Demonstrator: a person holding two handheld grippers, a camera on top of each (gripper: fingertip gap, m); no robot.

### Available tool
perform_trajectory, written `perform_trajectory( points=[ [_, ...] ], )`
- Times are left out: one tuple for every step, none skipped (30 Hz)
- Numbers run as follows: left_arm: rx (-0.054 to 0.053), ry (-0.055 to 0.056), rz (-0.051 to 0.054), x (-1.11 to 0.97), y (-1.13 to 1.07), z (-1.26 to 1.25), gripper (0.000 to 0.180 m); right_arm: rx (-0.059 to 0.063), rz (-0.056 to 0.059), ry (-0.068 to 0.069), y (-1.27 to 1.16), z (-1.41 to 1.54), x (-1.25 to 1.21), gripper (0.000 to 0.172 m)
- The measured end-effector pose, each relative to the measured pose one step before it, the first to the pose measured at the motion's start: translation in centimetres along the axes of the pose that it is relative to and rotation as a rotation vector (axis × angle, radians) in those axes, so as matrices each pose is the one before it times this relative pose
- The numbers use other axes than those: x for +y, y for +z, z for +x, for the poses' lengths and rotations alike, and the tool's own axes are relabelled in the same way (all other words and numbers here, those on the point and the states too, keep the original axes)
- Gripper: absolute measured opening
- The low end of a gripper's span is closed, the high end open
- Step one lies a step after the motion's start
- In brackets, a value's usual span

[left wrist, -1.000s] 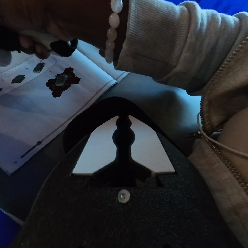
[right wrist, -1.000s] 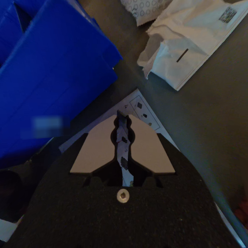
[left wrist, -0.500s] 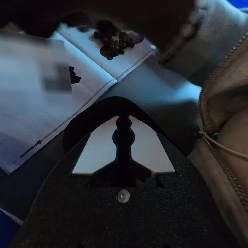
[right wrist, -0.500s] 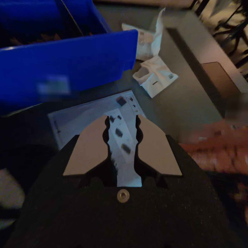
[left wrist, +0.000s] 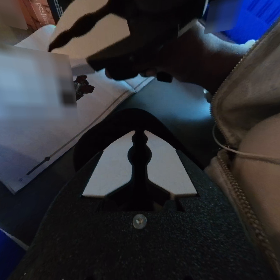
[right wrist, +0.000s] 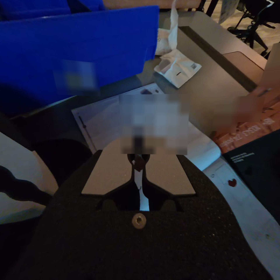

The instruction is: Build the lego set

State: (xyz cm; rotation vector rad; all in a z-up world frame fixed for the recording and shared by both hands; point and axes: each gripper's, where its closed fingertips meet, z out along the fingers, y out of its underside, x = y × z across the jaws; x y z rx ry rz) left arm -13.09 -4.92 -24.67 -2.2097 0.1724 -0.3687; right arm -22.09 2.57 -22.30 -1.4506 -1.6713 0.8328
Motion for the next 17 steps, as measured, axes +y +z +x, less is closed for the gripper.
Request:
perform_trajectory(
  points=[
    [-0.0048, -0.0017, -0.0001, 0.017, 0.011, -0.054, 0.005, 0.0040, -0.0009, -0.0014, 0.118, -0.205, 0.110, 0.001],
    [-0.0067, -0.0018, 0.0011, 0.000, 0.003, -0.083, 0.005, 0.0070, 0.0006, -0.0013, 0.102, -0.123, 0.135, 0.001],
    [-0.0062, -0.0022, -0.0009, 0.021, 0.009, -0.081, 0.004, 0.0037, 0.0007, -0.0016, 0.086, -0.087, 0.155, 0.001],
    [-0.0048, -0.0054, -0.0028, 0.029, 0.023, -0.080, 0.004, 0.0098, -0.0025, 0.0015, 0.059, 0.089, 0.205, 0.000],
    [-0.0024, -0.0081, -0.0024, 0.023, 0.025, -0.081, 0.002, 0.0119, -0.0066, 0.0028, 0.054, 0.186, 0.269, 0.000],
    [0.0017, -0.0076, -0.0013, 0.014, 0.019, -0.047, 0.002, 0.0105, -0.0097, 0.0066, 0.046, 0.219, 0.314, 0.000],
    [0.0024, -0.0064, 0.0013, -0.018, -0.008, -0.023, 0.001, 0.0003, -0.0108, 0.0092, 0.051, 0.087, 0.324, 0.000],
    [0.0018, -0.0044, 0.0026, -0.010, -0.022, -0.017, 0.001, -0.0067, -0.0107, 0.0123, 0.051, -0.021, 0.296, 0.000],
    [0.0001, 0.0004, 0.0005, 0.000, -0.004, 0.001, 0.000, -0.0095, -0.0083, 0.0124, 0.066, -0.105, 0.256, 0.000],
    [0.0003, 0.0016, 0.0004, 0.002, -0.002, 0.004, 0.000, -0.0098, -0.0065, 0.0096, 0.061, -0.151, 0.198, 0.000],
    [0.0001, 0.0002, -0.0003, 0.006, 0.011, -0.004, 0.000, -0.0061, -0.0014, 0.0040, 0.062, -0.142, 0.147, 0.000],
    [0.0002, -0.0004, -0.0012, 0.004, 0.020, -0.003, 0.000, 0.0016, -0.0028, 0.0000, 0.061, -0.032, 0.158, 0.000],
    [-0.0002, -0.0017, -0.0017, 0.018, 0.016, -0.020, 0.000, 0.0038, -0.0078, -0.0067, 0.038, 0.013, 0.114, 0.000],
    [-0.0004, -0.0012, -0.0010, 0.014, 0.003, -0.011, 0.000, 0.0014, -0.0010, -0.0111, 0.017, -0.023, 0.007, 0.000],
    [-0.0006, -0.0005, -0.0002, -0.004, 0.006, -0.006, 0.000, 0.0027, -0.0046, -0.0068, 0.034, 0.000, 0.064, 0.000],
    [-0.0006, -0.0005, -0.0001, 0.009, 0.002, -0.016, 0.000, -0.0014, -0.0108, -0.0025, 0.065, -0.025, 0.137, 0.000],
    [-0.0003, -0.0001, -0.0001, 0.001, -0.001, -0.003, 0.000, -0.0062, -0.0102, -0.0012, 0.070, -0.086, 0.128, 0.000]
  ],
)
